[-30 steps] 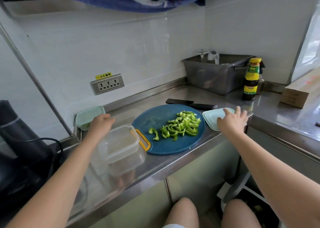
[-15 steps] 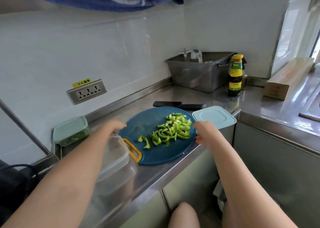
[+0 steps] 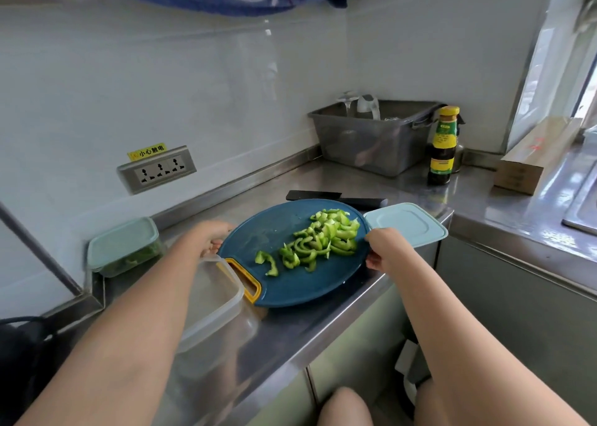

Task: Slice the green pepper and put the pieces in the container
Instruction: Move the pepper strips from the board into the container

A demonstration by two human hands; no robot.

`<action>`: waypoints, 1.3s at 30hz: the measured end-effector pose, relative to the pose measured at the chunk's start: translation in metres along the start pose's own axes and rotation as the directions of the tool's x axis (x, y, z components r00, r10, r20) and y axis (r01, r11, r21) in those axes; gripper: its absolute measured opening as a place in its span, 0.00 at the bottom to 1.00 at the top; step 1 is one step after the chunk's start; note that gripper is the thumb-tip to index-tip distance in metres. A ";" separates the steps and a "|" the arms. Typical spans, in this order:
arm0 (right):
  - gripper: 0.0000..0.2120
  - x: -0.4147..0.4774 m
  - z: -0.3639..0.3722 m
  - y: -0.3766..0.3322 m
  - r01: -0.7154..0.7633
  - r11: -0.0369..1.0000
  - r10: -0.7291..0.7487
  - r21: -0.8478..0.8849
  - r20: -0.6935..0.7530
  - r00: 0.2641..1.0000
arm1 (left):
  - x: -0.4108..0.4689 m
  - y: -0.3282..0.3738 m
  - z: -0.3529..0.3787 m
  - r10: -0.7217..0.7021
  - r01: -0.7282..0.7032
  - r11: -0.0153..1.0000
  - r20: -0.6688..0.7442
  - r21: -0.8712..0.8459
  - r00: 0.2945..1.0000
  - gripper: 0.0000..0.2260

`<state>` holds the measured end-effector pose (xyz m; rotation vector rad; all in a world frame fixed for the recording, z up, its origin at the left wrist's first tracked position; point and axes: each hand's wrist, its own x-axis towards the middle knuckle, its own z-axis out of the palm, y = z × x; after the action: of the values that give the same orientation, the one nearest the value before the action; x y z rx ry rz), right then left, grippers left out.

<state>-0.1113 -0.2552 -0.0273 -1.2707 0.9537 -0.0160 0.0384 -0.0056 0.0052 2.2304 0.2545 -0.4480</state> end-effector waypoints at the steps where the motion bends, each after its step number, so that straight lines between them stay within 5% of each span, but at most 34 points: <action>1: 0.05 -0.002 0.003 -0.002 0.021 0.999 -0.021 0.030 -0.002 1.000 | 0.002 0.000 -0.002 -0.007 0.007 1.000 0.003 -0.015 1.000 0.11; 4: 0.10 -0.003 0.008 -0.008 0.125 0.973 -0.141 0.192 0.074 0.987 | 0.013 -0.005 -0.006 -0.032 0.036 0.994 0.039 -0.101 0.999 0.14; 9: 0.12 -0.009 0.007 -0.026 0.166 0.867 -0.255 0.470 0.130 0.958 | 0.009 0.007 -0.022 0.057 -0.002 0.878 0.100 -0.479 0.993 0.18; 14: 0.13 -0.028 0.017 -0.054 0.217 0.771 -0.356 0.599 0.123 0.926 | -0.023 0.031 -0.047 0.190 -0.019 0.310 0.042 -0.950 0.981 0.16; 16: 0.16 -0.039 0.027 -0.062 0.208 0.754 -0.378 0.623 0.152 0.913 | -0.049 0.032 -0.046 0.243 -0.010 0.227 0.047 -0.974 0.969 0.15; 21: 0.15 -0.060 0.058 -0.065 0.202 0.753 -0.446 0.626 0.260 0.856 | -0.084 0.016 -0.033 0.373 -0.184 0.245 -0.083 -0.952 0.924 0.07; 25: 0.12 -0.073 0.072 -0.059 0.135 0.801 -0.457 0.583 0.450 0.767 | -0.085 -0.009 -0.063 0.301 -0.203 0.408 -0.079 -0.890 0.950 0.05; 30: 0.16 -0.081 0.083 -0.050 0.174 0.893 -0.435 0.416 0.696 0.571 | -0.088 -0.031 -0.102 0.296 -0.279 0.410 -0.162 -0.868 0.941 0.06; 33: 0.14 -0.083 0.104 -0.036 0.447 0.893 -0.346 0.048 0.708 0.616 | -0.087 -0.039 -0.114 0.250 -0.295 0.378 -0.210 -0.878 0.945 0.05; 36: 0.20 -0.087 0.132 -0.014 0.704 0.498 -0.324 -0.507 0.644 0.693 | -0.085 -0.045 -0.116 0.225 -0.297 0.356 -0.227 -0.886 0.948 0.06; 39: 0.23 -0.087 0.153 0.008 0.707 0.337 -0.299 -0.621 0.642 0.706 | -0.082 -0.051 -0.111 0.227 -0.279 0.357 -0.207 -0.892 0.952 0.05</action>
<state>-0.0770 -0.0872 0.0153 -2.3738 0.0265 0.2515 -0.0281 0.1097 0.0681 1.1046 0.1142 -0.0146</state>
